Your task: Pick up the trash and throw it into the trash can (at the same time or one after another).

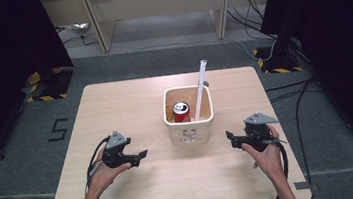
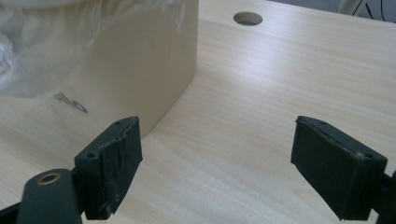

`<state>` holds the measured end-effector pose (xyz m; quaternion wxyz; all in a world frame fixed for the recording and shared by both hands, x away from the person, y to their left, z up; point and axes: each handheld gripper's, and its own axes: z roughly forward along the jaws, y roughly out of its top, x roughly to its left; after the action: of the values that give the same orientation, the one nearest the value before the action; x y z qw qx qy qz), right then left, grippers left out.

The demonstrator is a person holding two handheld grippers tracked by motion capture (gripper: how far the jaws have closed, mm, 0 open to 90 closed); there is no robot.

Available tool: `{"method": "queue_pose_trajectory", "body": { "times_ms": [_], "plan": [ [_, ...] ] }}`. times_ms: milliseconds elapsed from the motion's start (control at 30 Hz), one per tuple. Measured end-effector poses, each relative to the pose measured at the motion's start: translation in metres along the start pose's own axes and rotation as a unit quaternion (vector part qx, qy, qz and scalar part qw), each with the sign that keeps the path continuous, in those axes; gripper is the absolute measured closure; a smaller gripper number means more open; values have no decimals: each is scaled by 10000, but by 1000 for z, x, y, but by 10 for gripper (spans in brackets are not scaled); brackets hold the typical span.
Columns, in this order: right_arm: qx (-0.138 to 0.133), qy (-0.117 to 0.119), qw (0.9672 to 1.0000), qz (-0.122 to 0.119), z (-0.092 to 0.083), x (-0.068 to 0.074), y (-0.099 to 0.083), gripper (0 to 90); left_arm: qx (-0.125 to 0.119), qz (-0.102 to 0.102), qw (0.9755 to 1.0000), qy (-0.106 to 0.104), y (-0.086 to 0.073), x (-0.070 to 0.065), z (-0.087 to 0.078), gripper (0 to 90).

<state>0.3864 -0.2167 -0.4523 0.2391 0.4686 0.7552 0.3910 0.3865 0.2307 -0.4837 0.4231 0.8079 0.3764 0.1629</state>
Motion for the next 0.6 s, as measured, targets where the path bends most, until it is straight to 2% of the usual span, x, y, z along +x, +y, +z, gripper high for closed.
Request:
{"method": "queue_pose_trajectory", "body": {
  "times_ms": [67, 233, 433, 600],
  "plan": [
    [29, -1, 10000, -18, 1, 2, -5, 166, 73, 56, 10000, 2, -5, -1, 2, 159],
    [163, -107, 9997, -136, 5, 9, -23, 166, 183, 37, 9998, 24, -17, -2, 6, 159],
    [451, -101, 9986, -259, 11, 16, -42, 166, 315, 33, 9994, 127, -31, 0, 5, 159],
    [639, -113, 9975, -271, 16, 21, -53, 166, 438, 38, 9988, 201, -38, 2, 7, 158]
  ]
}}
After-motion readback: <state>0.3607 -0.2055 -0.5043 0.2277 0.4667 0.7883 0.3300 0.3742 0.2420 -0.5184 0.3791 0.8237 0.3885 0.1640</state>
